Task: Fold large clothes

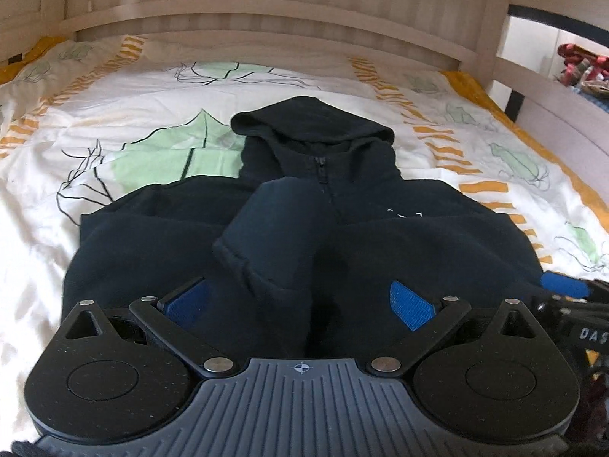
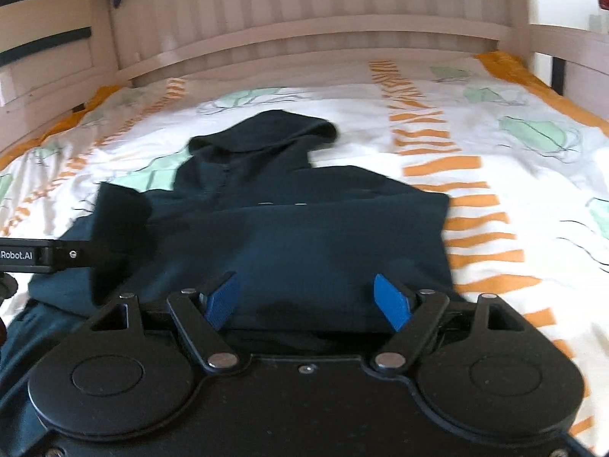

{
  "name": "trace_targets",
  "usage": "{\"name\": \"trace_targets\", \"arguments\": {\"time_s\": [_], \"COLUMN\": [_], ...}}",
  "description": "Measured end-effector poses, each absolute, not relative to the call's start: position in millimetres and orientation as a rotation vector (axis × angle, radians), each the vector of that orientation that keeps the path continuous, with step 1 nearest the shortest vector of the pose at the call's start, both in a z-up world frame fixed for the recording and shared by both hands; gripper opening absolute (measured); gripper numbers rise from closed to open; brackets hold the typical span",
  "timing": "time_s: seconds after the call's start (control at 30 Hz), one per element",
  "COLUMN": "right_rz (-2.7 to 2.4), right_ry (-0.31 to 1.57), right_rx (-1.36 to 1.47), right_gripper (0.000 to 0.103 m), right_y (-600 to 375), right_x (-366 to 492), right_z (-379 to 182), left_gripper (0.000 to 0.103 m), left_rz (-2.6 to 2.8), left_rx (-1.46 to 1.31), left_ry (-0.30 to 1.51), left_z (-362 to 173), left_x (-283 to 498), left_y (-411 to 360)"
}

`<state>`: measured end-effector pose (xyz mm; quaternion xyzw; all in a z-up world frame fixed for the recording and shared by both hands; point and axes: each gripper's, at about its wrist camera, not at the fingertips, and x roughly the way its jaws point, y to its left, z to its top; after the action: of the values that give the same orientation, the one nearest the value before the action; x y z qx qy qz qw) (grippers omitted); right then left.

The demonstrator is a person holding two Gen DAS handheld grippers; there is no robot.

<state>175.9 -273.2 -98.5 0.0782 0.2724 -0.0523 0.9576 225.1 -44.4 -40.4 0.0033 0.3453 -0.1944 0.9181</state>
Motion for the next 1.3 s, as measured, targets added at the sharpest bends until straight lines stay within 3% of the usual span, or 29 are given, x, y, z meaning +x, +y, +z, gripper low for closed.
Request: {"name": "trace_targets", "arguments": {"time_s": [0.17,0.33,1.3], "right_rz": [-0.121,-0.086,-0.089], "right_ry": [0.525,0.651,0.596], "right_rx": [0.159,0.223,0.166], "right_gripper": [0.079,0.080,0.083], "right_y": [-286.2,-295.2,-287.8], "right_x": [180.2,187.4,178.0], "right_z": [-96.6,-122.6,-135.7], "left_gripper": [0.102,0.102,0.103], "left_rz": [-0.381,-0.344,-0.187], "left_rx": [0.035,0.031,0.039], "left_ry": [0.708,0.721,0.728], "left_z": [-43.8,-49.9,-66.5], "left_x": [226.1,228.0,234.4], "left_y": [-47.6,-40.4,29.8]}}
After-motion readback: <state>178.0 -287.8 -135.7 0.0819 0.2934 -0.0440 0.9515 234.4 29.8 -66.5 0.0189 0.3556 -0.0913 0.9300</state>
